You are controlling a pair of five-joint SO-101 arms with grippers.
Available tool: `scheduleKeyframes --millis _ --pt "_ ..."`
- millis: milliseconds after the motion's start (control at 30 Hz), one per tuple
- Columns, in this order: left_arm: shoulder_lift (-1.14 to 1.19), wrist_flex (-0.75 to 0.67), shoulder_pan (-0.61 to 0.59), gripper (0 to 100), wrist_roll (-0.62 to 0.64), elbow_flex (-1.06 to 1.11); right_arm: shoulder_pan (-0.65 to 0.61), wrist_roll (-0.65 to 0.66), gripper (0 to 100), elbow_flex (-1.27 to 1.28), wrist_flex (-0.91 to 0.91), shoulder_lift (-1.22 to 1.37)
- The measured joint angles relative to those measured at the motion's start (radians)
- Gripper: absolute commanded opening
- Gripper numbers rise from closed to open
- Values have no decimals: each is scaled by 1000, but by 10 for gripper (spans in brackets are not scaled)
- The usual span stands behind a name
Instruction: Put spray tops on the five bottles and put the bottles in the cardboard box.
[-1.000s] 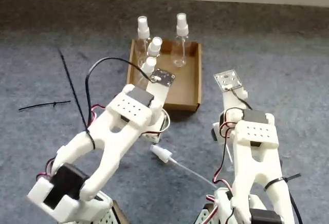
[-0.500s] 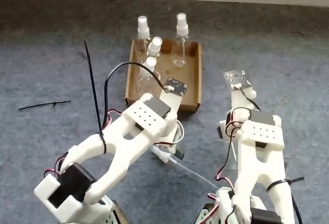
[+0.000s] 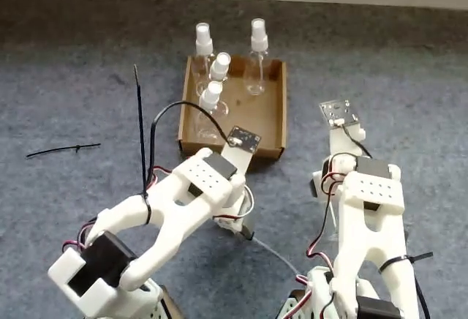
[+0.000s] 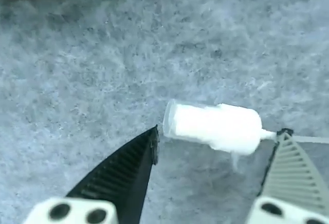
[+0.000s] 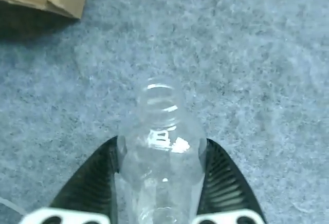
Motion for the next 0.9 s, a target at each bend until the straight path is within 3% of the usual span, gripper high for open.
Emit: scheduleKeyframes --millis 133,267,633,767,900 --pt "0 -25 -8 319 -69 17 0 0 4 0 0 0" --pt "0 -28 -91 319 -124 18 0 0 4 0 0 0" --pt "0 -12 -569 319 -617 12 0 0 4 0 0 0" --pt "0 -9 -735 320 -677 -57 0 0 4 0 0 0" --pt "0 72 -776 319 -672 -135 0 0 4 0 0 0"
